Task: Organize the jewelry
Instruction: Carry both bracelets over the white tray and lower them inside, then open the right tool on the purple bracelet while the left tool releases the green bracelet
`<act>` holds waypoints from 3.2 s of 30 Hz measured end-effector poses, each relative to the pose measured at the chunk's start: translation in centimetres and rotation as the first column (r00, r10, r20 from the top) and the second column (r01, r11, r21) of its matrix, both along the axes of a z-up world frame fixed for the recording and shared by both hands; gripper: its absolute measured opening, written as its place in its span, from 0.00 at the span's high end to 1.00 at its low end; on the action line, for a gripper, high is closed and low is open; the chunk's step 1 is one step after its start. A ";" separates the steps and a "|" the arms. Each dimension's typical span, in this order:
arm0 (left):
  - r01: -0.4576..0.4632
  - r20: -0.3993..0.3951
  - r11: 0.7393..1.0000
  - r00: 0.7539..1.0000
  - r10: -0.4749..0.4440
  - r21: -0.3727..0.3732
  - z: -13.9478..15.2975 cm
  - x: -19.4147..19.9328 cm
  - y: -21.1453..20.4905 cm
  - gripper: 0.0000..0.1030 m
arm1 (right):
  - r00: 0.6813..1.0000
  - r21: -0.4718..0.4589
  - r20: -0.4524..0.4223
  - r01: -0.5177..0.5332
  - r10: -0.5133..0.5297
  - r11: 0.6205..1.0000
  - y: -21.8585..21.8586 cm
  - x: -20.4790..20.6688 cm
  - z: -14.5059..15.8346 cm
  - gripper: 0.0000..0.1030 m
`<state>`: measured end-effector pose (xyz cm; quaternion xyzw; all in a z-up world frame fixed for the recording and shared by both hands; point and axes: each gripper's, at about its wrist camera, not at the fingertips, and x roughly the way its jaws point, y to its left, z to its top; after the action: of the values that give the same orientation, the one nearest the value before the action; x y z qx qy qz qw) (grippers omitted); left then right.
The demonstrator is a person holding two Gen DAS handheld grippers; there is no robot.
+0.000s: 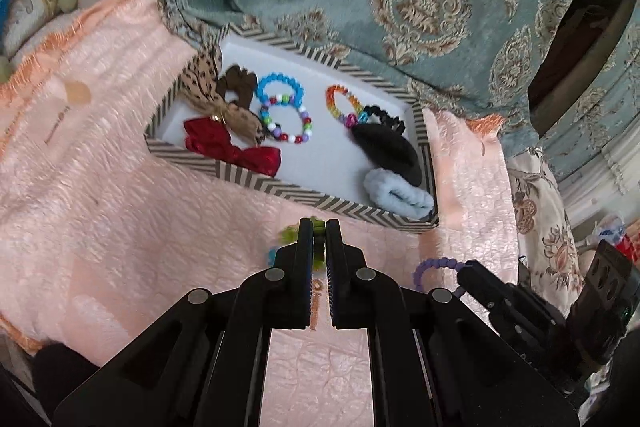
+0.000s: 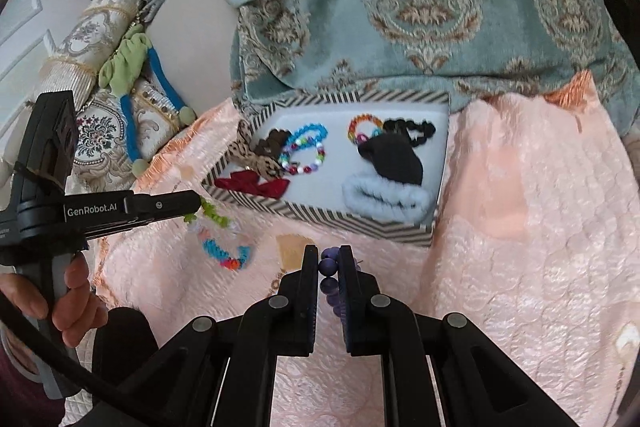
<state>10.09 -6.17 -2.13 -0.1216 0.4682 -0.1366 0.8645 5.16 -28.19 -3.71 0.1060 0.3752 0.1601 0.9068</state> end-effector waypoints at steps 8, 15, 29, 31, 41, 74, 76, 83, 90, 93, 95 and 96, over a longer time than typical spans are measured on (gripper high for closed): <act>-0.008 0.064 1.000 0.998 0.006 0.027 1.9 -0.9 0.8 0.95 | 0.999 -0.022 0.031 -0.017 0.017 1.000 1.0 0.1 1.9 0.92; -0.015 0.080 0.999 0.997 0.013 0.030 2.5 -0.8 1.6 0.95 | 0.998 -0.037 0.044 -0.032 0.034 0.999 1.6 0.8 3.0 0.91; -0.027 0.097 0.998 0.995 0.022 0.051 3.6 1.4 2.2 0.95 | 0.998 -0.053 0.042 -0.047 0.050 0.997 2.3 3.9 4.1 0.91; -0.031 0.098 0.998 0.995 0.026 0.055 3.7 2.0 2.4 0.95 | 0.998 -0.054 0.035 -0.047 0.049 0.997 2.3 4.5 3.9 0.92; -0.048 0.094 0.996 0.995 0.041 0.071 3.7 4.4 3.1 0.95 | 0.999 -0.037 0.003 -0.052 0.052 0.998 3.2 8.7 2.9 0.91; 0.008 0.033 0.986 0.999 -0.013 0.167 1.1 19.0 -4.3 0.95 | 0.995 -0.087 -0.101 -0.008 -0.001 0.996 3.0 17.7 -5.4 0.91; 0.014 0.035 0.986 0.999 -0.020 0.167 0.9 20.0 -5.0 0.95 | 0.995 -0.042 -0.104 -0.003 -0.001 0.999 2.7 17.6 -5.0 0.90; 0.020 0.025 0.984 0.999 -0.025 0.175 -0.4 23.8 -6.2 0.95 | 0.998 -0.024 -0.068 0.009 -0.010 1.000 2.0 17.1 -3.7 0.70; -0.023 -0.006 0.972 1.000 0.025 0.235 -2.6 26.7 -4.6 0.95 | 0.996 -0.012 -0.087 -0.003 0.002 1.000 2.2 17.7 -4.1 0.69; -0.061 -0.023 0.967 0.997 0.069 0.249 -3.7 27.4 -3.1 0.95 | 0.996 -0.004 -0.087 0.000 -0.001 1.000 2.2 17.9 -4.1 0.68; -0.084 -0.028 0.962 0.995 0.095 0.260 -4.3 27.9 -2.2 0.95 | 0.996 -0.004 -0.085 0.002 -0.003 1.000 2.2 17.9 -4.1 0.66; -0.091 -0.027 0.959 0.994 0.102 0.267 -4.4 27.9 -1.9 0.95 | 0.996 0.000 -0.086 0.005 -0.005 1.000 2.1 18.0 -4.1 0.65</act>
<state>38.00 -8.09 -6.56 -0.0302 0.4934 -0.0276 0.8689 23.13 -26.07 -7.83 0.1138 0.4135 0.1531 0.8903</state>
